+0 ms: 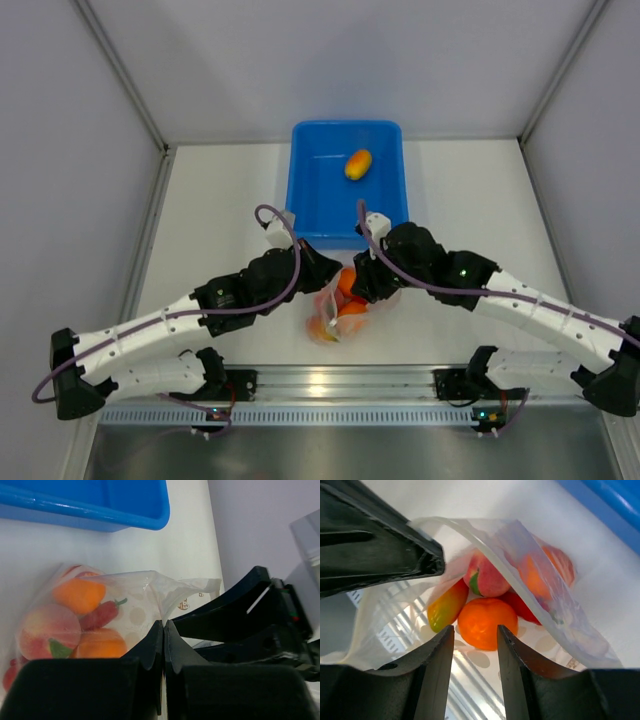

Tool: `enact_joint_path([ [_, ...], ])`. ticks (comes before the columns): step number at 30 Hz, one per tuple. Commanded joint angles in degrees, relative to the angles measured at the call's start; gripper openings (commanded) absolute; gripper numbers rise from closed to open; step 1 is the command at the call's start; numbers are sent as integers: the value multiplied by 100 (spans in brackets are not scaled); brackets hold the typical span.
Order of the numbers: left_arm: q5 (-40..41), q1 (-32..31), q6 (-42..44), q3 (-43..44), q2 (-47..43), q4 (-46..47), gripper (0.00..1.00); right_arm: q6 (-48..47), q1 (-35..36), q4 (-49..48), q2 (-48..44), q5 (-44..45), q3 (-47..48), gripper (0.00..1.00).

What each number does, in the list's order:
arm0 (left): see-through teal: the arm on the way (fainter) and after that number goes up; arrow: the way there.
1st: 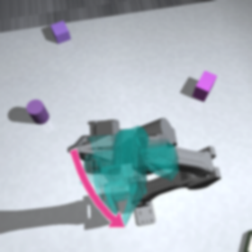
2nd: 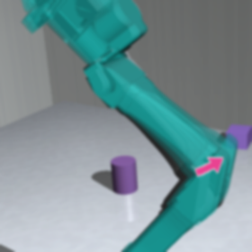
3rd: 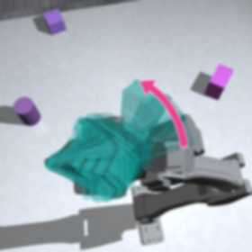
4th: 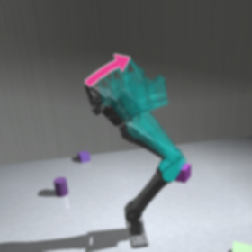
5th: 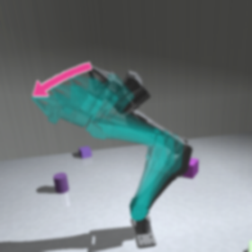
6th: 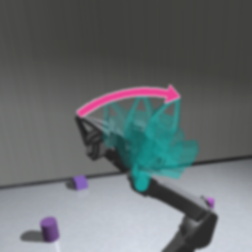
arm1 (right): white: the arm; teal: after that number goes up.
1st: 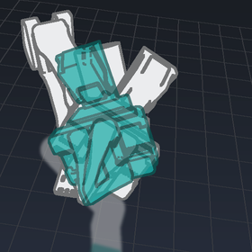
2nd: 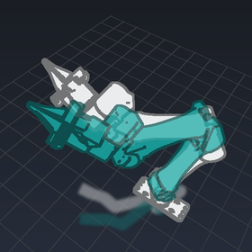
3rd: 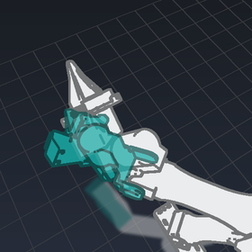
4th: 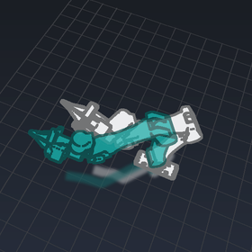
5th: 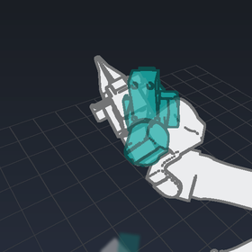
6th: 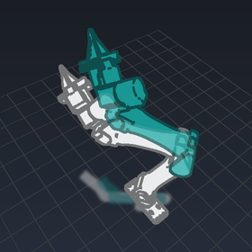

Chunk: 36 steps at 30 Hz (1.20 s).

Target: Open the zip-top bag and remove the fake food

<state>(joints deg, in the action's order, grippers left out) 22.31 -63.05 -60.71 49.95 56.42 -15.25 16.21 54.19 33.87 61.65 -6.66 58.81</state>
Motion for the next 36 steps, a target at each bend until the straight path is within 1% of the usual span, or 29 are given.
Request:
enact_joint_path([
  [1,-7,20,-11,164,-79,145,0,619,388,-811,136,883,-132,41],
  [5,37,20,-134,68,-88,145,0,1261,776,-1320,277,1561,-623,41],
  [6,46,20,-169,50,-79,145,0,1506,838,-1408,295,1875,-720,41],
  [10,28,20,-257,-3,-70,153,0,1737,1040,-1848,330,2238,-1143,41],
  [15,72,20,-284,-56,-123,145,0,1789,1093,-1875,523,2213,-1292,51],
  [19,72,12,-310,-91,-132,153,0,1807,1242,-1814,717,2195,-1336,55],
  [20,64,12,-319,-100,-114,153,0,1798,1251,-1813,734,2108,-1345,59],
  [25,63,12,-345,-126,-70,153,0,1807,1322,-1779,901,1782,-1416,65],
  [29,81,3,-345,-170,-96,153,0,1868,1383,-1375,1042,1931,-1372,68],
  [32,116,3,-345,-196,-114,145,0,1895,1445,-1163,1104,2010,-1372,73],
  [33,125,12,-354,-214,-114,145,0,1912,1488,-1146,1121,2010,-1381,77],
  [36,169,12,-363,-249,-123,145,0,2009,1533,-1172,1174,2019,-1477,81],
])
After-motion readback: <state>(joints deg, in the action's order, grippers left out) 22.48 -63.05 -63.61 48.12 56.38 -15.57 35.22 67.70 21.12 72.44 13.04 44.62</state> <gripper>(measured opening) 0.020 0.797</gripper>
